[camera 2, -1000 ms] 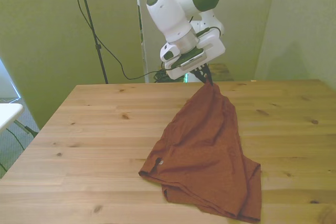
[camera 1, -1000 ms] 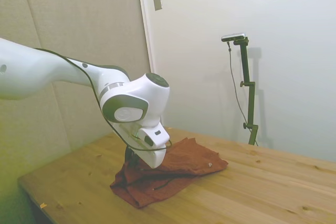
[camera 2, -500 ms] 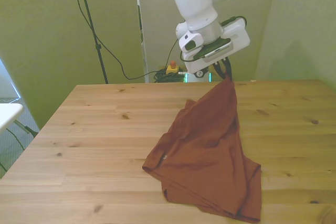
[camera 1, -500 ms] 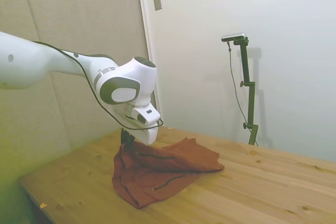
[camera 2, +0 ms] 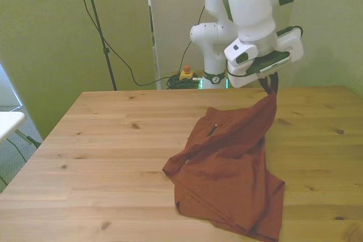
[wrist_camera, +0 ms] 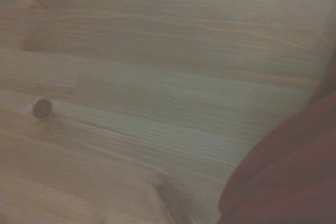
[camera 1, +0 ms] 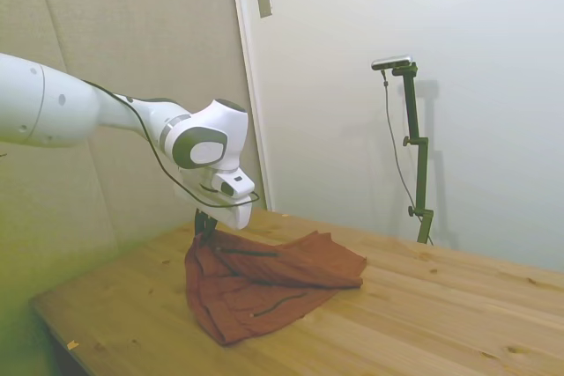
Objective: Unfold the shorts
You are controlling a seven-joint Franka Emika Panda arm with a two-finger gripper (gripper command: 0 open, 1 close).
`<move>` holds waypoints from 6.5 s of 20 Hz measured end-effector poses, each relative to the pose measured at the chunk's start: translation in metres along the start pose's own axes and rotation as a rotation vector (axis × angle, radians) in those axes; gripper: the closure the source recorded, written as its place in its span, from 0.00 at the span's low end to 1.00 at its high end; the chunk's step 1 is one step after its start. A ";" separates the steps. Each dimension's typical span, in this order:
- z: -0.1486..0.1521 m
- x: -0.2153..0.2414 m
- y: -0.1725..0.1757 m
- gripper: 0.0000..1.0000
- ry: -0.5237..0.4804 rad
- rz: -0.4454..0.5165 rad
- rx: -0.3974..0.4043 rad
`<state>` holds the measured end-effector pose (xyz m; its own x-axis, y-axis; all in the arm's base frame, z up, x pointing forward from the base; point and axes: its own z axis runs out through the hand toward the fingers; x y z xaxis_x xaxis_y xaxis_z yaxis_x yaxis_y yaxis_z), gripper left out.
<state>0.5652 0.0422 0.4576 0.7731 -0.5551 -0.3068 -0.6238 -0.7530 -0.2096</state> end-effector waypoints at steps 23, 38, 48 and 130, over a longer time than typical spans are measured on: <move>0.013 0.044 -0.072 0.00 0.077 0.071 -0.012; -0.066 0.178 0.123 0.00 0.424 0.748 0.101; -0.032 0.236 0.117 0.00 0.460 0.919 0.054; -0.049 0.183 -0.026 1.00 0.511 0.585 0.114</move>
<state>0.7285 -0.0576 0.4520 0.2552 -0.9648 0.0629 -0.9325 -0.2628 -0.2478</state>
